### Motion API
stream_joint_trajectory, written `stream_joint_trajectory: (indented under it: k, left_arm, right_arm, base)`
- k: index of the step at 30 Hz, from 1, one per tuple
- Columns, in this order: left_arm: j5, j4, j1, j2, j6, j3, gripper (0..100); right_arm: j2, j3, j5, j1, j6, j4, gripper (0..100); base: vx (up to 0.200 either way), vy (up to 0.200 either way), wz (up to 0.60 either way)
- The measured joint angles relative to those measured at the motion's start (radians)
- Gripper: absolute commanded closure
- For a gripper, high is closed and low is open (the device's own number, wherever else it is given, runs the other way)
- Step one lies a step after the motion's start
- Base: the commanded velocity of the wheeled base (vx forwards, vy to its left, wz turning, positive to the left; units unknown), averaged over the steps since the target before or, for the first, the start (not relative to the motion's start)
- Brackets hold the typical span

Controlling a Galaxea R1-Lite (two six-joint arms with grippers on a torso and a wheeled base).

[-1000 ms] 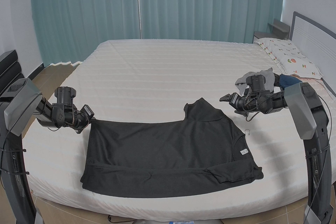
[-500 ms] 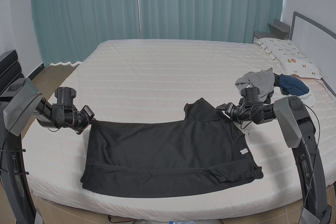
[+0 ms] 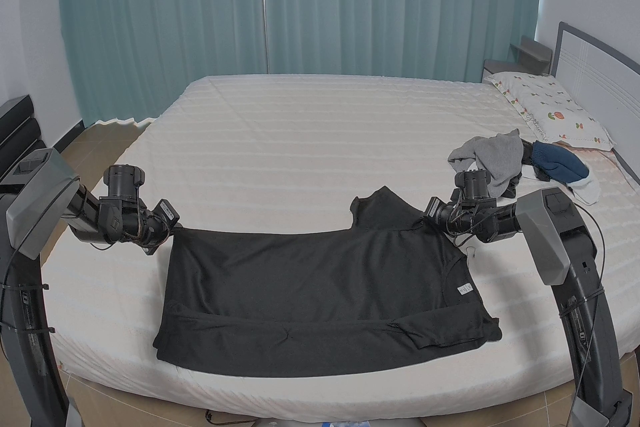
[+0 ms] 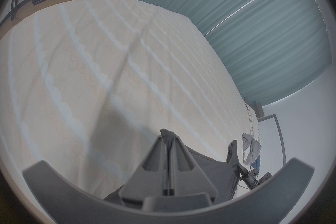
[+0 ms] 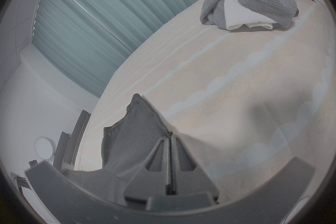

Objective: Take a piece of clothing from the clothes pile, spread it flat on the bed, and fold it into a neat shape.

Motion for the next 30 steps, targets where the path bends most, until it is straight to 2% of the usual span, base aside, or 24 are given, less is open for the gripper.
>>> stream_joint_trajectory:
  k: [4, 9, 13, 20, 25, 30]
  left_arm:
    - [0.001, 0.003, 0.0, -0.006, 0.001, 0.002, 100]
    - [0.001, 0.003, 0.009, -0.032, -0.001, 0.005, 100]
    - [0.002, 0.003, 0.021, -0.053, -0.001, 0.007, 100]
    - [0.004, 0.005, 0.024, -0.06, 0.003, 0.009, 100]
    - [0.004, 0.005, 0.024, -0.06, 0.007, 0.01, 100]
    - [0.004, 0.006, 0.024, -0.06, 0.024, 0.015, 100]
  right_arm:
    - [-0.017, 0.0, -0.024, -0.003, 0.005, -0.017, 100]
    - [-0.064, 0.0, -0.052, -0.006, 0.081, -0.022, 100]
    - [-0.095, 0.005, -0.08, -0.01, 0.098, -0.05, 100]
    - [-0.136, 0.077, -0.086, -0.023, 0.096, -0.087, 100]
    - [-0.173, 0.189, -0.067, -0.03, 0.045, -0.121, 100]
    - [-0.206, 0.259, -0.059, -0.037, 0.036, -0.136, 100]
  base:
    - [0.0, 0.0, 0.0]
    - [0.0, 0.0, 0.0]
    - [0.0, 0.0, 0.0]
    - [0.0, 0.0, 0.0]
    - [0.0, 0.0, 0.0]
    - [0.0, 0.0, 0.0]
